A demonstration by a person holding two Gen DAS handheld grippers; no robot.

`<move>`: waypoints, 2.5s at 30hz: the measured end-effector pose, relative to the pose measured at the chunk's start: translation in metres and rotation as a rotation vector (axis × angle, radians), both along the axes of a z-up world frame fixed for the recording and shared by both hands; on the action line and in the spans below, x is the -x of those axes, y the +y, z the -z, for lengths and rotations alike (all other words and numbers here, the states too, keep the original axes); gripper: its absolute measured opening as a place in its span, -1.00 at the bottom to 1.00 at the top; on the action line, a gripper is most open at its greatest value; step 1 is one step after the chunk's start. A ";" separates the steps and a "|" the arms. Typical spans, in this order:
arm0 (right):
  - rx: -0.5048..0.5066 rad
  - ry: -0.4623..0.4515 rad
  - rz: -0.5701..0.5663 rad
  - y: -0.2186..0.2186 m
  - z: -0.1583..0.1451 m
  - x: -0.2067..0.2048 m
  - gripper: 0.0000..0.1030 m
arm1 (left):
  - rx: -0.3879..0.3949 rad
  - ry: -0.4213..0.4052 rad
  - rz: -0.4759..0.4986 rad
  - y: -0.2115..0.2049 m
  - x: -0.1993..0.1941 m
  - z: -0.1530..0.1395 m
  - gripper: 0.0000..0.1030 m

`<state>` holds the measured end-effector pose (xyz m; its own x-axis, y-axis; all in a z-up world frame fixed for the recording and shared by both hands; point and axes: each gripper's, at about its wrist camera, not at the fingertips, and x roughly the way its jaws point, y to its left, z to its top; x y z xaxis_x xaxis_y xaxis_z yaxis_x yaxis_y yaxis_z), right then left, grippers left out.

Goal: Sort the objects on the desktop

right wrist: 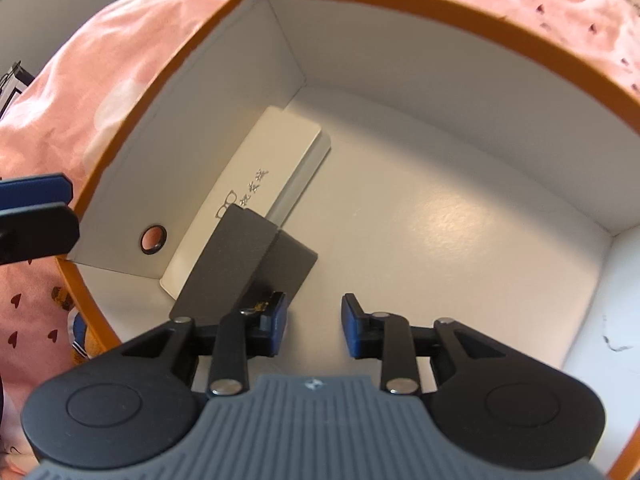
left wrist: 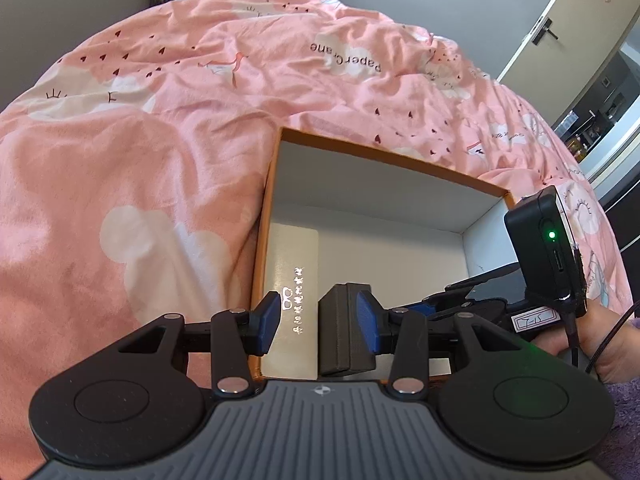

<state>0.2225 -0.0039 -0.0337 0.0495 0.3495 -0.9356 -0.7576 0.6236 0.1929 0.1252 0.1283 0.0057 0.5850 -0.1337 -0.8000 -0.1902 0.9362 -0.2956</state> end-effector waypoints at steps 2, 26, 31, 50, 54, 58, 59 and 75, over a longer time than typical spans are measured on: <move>-0.021 -0.050 0.005 -0.008 -0.011 0.005 -0.38 | -0.015 -0.035 0.002 -0.004 0.006 -0.006 -0.08; -0.280 -0.285 0.253 -0.163 -0.058 0.135 -0.13 | -0.085 0.014 0.372 -0.097 0.089 0.005 -0.08; -0.207 -0.167 0.269 -0.166 -0.028 0.159 -0.13 | -0.104 0.125 0.411 -0.111 0.102 0.021 -0.08; -0.074 -0.068 0.187 -0.137 0.006 0.183 0.50 | -0.094 0.283 0.430 -0.117 0.122 0.039 -0.13; -0.065 -0.040 0.170 -0.132 0.013 0.180 0.49 | -0.095 0.254 0.409 -0.111 0.119 0.032 -0.12; -0.055 -0.043 0.168 -0.131 0.015 0.180 0.32 | -0.091 0.230 0.373 -0.104 0.117 0.027 -0.12; -0.059 -0.046 0.171 -0.132 0.015 0.180 0.28 | -0.091 0.225 0.363 -0.103 0.116 0.026 -0.12; -0.146 -0.241 0.262 -0.163 -0.044 0.165 -0.05 | -0.014 0.098 0.258 -0.085 0.098 0.020 -0.11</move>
